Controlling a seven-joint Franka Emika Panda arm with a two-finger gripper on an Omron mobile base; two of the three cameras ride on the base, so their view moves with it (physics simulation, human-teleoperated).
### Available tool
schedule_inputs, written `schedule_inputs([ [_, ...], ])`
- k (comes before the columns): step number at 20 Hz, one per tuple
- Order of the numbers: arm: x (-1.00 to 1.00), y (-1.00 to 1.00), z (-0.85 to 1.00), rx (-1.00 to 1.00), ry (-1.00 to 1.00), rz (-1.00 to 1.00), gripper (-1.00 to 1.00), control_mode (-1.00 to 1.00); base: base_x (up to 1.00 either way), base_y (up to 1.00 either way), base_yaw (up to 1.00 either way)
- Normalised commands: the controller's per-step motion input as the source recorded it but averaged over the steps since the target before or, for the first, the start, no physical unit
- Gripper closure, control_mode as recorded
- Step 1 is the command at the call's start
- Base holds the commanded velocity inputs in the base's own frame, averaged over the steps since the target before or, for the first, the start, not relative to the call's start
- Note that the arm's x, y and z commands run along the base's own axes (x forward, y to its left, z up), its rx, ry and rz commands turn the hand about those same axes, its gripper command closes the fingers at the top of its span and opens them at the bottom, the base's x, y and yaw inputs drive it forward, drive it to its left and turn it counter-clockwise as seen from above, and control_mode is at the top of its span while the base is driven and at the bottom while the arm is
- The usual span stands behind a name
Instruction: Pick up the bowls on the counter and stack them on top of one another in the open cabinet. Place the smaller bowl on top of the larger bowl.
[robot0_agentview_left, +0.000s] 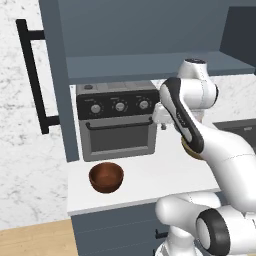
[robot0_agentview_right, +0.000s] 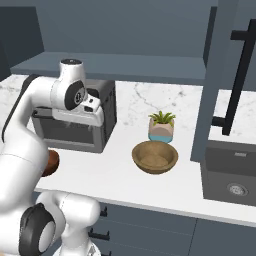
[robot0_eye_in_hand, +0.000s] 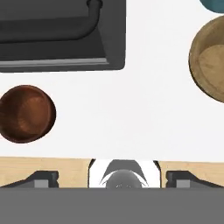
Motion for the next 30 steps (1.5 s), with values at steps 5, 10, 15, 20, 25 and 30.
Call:
schedule_inputs([
  [5, -0.17, 1.00, -0.92, -0.06, 0.22, 0.00, -1.00, -1.00, 0.00, 0.00, 0.00],
  [10, 0.18, 0.95, -1.00, 0.03, 0.15, -0.01, -1.00, -1.00, 0.00, 0.00, 0.00],
  [15, 0.44, 0.61, -0.82, 0.09, 0.12, -0.03, -1.00, -1.00, 0.00, 0.00, 0.00],
  [20, 0.37, 0.17, -0.56, -0.01, 0.12, 0.00, -1.00, -1.00, 0.00, 0.00, 0.00],
  [25, 0.07, 0.04, -0.56, 0.00, 0.00, 0.00, -1.00, -1.00, 0.00, 0.00, 0.00],
  [30, 0.06, 0.16, -0.51, 0.00, 0.00, 0.00, -1.00, -1.00, 0.00, 0.00, 0.00],
])
